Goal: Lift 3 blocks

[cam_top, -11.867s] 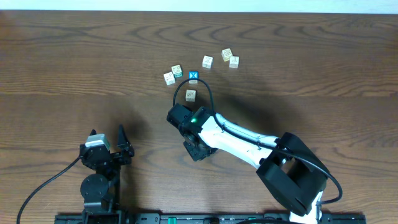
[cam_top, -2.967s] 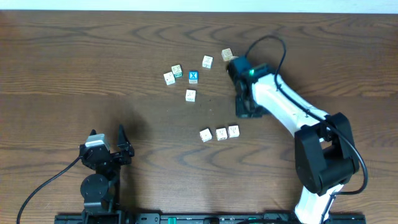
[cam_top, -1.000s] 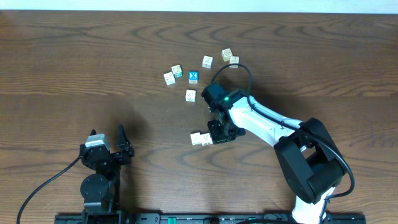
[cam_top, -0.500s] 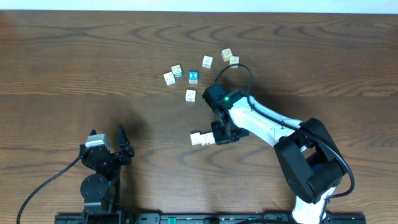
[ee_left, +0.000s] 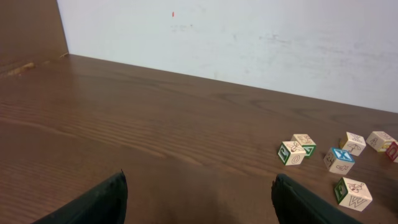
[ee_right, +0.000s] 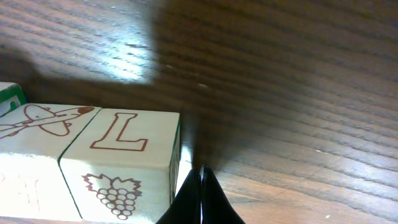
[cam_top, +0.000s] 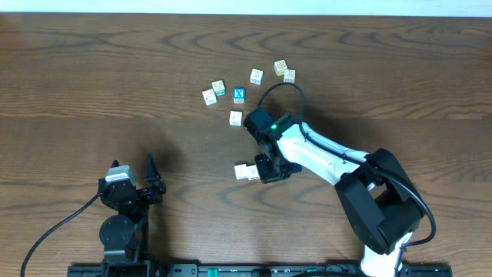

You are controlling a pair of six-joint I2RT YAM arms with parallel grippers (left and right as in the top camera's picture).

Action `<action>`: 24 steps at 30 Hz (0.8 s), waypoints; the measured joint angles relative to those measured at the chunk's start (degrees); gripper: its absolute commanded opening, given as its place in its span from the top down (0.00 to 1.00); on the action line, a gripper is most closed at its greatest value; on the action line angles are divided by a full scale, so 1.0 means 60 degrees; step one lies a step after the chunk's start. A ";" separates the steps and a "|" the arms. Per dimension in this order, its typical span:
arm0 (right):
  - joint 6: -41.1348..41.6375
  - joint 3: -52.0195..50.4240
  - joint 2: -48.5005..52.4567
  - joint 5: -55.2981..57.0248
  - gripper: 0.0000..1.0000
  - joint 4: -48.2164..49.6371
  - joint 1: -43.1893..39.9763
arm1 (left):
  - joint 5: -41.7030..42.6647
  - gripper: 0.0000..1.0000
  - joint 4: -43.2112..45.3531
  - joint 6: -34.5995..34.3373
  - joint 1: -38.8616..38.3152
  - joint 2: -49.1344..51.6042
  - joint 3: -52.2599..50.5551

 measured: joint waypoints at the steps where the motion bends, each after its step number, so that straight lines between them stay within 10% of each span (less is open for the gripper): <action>1: 0.0000 0.0000 0.0000 -0.0007 0.99 0.0000 0.0007 | 0.0000 0.25 -0.0004 0.0000 -0.0004 0.0000 0.0000; 24: 0.0929 0.0000 0.0000 -0.0495 0.99 -0.0036 0.0310 | 0.0000 0.25 0.0000 0.0000 0.0000 0.0000 0.0000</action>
